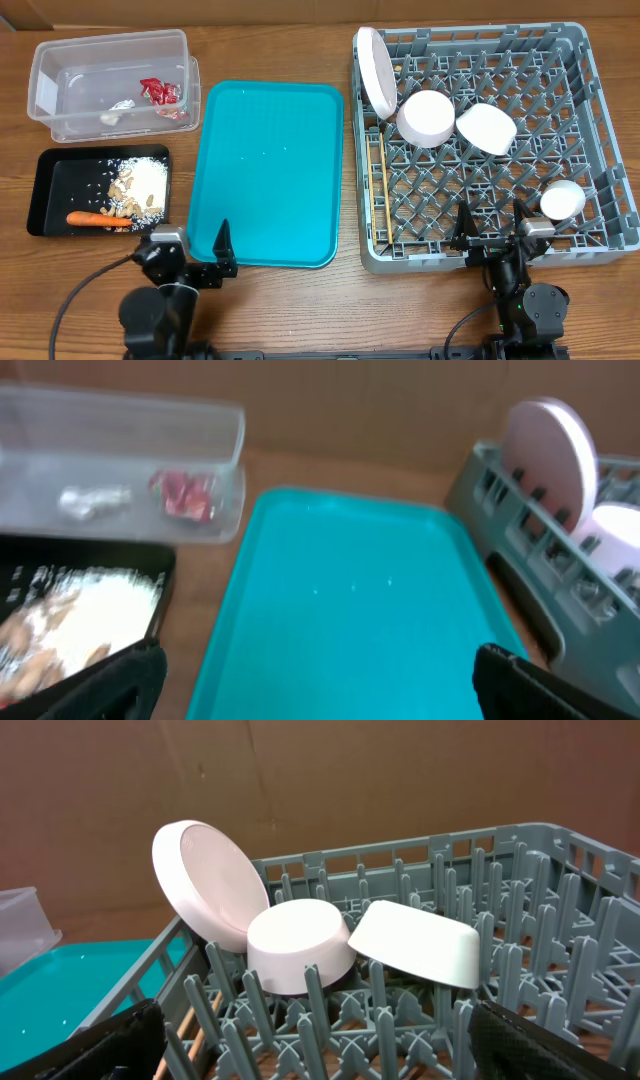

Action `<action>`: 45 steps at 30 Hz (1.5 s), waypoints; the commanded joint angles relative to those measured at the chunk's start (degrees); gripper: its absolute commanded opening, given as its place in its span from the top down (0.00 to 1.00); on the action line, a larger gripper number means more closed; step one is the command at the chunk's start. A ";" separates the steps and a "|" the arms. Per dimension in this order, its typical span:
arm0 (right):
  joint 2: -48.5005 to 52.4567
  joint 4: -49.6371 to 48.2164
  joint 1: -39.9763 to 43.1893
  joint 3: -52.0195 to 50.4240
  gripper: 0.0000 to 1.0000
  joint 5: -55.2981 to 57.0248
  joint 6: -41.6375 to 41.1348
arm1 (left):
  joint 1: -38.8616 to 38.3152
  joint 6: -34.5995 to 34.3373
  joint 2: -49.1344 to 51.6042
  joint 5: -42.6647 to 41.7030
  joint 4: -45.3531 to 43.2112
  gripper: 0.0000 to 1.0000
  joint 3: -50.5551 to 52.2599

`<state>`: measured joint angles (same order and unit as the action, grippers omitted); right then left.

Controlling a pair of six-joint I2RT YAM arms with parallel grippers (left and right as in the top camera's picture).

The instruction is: Sort waste into correct bins and load items into the dishwasher

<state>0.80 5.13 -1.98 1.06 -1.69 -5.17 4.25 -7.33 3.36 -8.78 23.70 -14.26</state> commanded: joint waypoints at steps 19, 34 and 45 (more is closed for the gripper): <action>-0.63 -0.44 -0.26 -0.59 0.00 -0.31 0.07 | -1.29 4.37 -3.10 1.73 -19.91 0.00 13.99; -0.63 -0.44 -0.26 -0.59 0.00 -0.31 0.04 | -1.29 4.37 -3.10 1.73 -19.91 0.00 13.99; -0.63 -0.44 -0.26 -0.59 0.00 -0.31 0.07 | -1.29 4.37 -3.10 1.73 -19.91 0.00 13.99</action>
